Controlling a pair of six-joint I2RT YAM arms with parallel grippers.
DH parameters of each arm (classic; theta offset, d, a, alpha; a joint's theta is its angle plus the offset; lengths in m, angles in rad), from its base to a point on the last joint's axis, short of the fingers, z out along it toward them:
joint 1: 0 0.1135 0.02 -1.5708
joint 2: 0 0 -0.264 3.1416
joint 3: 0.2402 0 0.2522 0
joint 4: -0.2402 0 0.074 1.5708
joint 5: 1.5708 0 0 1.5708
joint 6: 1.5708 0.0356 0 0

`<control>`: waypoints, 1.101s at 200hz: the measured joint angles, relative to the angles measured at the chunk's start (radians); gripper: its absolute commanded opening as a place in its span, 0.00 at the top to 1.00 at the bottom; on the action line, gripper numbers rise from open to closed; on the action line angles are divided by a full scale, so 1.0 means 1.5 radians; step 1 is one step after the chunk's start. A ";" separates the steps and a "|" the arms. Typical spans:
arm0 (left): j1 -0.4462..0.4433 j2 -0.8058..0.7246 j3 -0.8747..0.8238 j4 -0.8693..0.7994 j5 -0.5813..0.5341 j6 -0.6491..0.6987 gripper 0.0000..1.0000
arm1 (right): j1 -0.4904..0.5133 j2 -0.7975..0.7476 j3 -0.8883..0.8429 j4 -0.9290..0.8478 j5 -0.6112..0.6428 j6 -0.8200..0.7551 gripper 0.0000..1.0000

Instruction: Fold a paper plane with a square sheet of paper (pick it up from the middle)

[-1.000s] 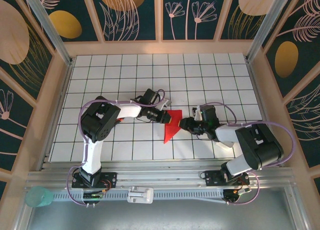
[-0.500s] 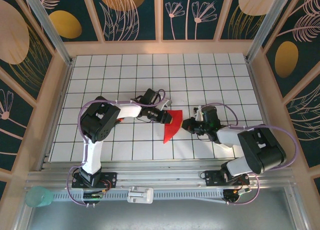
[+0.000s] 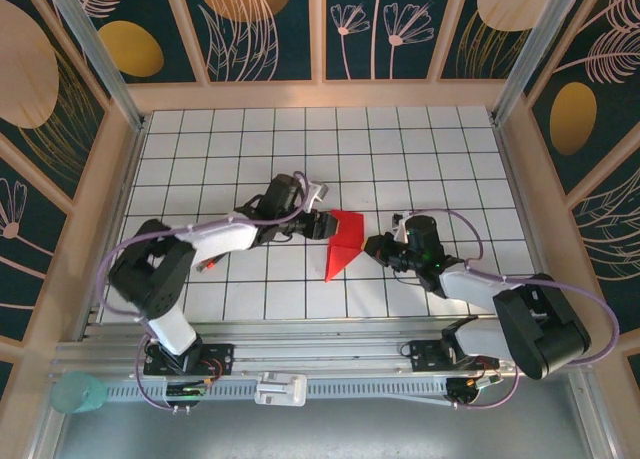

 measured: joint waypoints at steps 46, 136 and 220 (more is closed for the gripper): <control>-0.059 -0.093 -0.101 0.054 -0.089 -0.019 0.62 | 0.009 -0.015 0.004 -0.062 0.055 -0.019 0.99; -0.065 0.090 -0.049 0.069 0.001 -0.116 0.89 | 0.004 0.006 0.042 -0.147 0.092 -0.132 0.77; -0.005 0.142 -0.083 0.151 0.121 -0.181 0.93 | 0.001 0.127 0.103 -0.134 0.030 -0.198 0.62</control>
